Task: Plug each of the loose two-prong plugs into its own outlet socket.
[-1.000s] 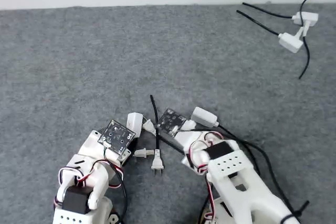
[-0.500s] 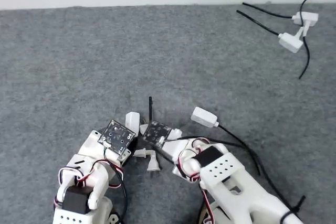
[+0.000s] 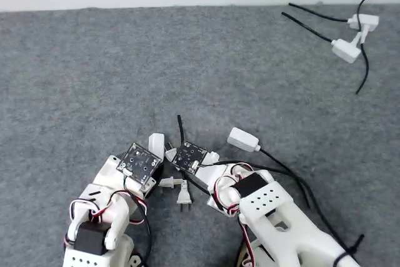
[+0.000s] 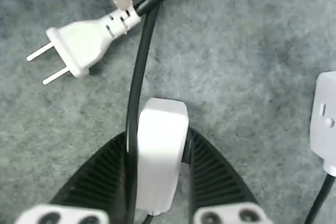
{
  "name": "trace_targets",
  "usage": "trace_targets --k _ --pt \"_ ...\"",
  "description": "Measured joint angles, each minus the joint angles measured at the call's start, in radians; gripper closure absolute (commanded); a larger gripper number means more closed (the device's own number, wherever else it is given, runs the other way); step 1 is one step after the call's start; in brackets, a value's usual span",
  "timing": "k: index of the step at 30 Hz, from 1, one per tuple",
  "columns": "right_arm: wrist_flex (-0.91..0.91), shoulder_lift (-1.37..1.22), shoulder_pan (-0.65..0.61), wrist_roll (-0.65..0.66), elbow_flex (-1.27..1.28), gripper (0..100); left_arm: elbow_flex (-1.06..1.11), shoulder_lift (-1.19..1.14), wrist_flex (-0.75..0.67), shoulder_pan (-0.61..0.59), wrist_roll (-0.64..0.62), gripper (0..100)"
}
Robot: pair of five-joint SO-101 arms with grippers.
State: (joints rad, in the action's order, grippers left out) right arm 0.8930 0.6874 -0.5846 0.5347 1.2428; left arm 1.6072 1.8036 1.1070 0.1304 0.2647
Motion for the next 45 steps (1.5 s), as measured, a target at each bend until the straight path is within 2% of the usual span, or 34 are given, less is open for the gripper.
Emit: trace_targets --k 11,17,27,34,39,45 --pt "0.043 -0.002 0.003 0.000 -0.025 98.3 0.000 0.000 0.000 0.000 0.000 76" --pt "0.043 -0.002 0.003 0.000 -0.025 87.5 0.000 0.000 0.000 0.000 0.000 76" --pt "0.049 -0.002 0.017 0.000 -0.025 86.3 0.000 0.000 0.000 0.000 0.000 76" --pt "0.163 0.232 0.020 -0.012 -0.025 86.2 0.000 0.000 0.000 0.000 0.000 76" --pt "0.173 0.405 0.103 -0.003 0.012 86.1 0.000 0.000 0.000 0.000 0.000 76" --pt "0.175 0.442 0.180 0.026 0.051 86.1 0.008 0.000 0.000 0.000 0.000 76"
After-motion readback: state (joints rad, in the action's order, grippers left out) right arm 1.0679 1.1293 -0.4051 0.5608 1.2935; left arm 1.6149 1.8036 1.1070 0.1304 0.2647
